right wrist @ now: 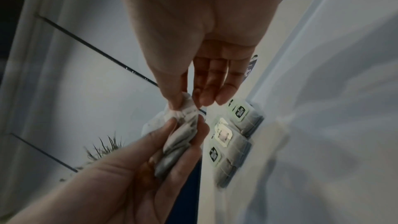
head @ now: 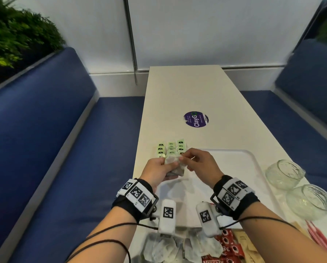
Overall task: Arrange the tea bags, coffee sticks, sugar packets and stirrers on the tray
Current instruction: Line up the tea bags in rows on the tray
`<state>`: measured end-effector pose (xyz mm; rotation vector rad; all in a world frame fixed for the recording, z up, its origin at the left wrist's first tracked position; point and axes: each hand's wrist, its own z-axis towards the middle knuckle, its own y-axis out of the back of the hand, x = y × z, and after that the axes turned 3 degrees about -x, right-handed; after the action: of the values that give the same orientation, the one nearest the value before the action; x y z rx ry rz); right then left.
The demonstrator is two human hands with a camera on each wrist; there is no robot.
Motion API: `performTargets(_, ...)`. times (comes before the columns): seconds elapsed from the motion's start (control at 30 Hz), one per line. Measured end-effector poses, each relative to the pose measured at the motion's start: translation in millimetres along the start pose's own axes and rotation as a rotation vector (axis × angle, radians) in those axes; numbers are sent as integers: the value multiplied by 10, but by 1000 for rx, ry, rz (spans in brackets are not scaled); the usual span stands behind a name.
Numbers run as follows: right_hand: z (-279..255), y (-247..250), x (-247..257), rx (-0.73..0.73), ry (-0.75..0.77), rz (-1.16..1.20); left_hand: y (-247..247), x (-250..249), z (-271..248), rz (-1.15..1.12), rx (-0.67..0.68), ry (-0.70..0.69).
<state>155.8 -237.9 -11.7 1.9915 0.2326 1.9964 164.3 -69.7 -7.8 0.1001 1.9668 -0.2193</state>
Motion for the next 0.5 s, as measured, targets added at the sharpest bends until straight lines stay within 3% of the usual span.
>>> performTargets(0.1, -54, 75, 42, -26, 0, -9, 6, -44, -67, 37, -11, -38)
performTargets(0.3, -134, 77, 4, -125, -14, -243, -22, -96, -76, 221, -196, -150)
performTargets(0.5, -207, -49, 118, -152, -76, -89, -208, -70, -159, 381, -162, -244)
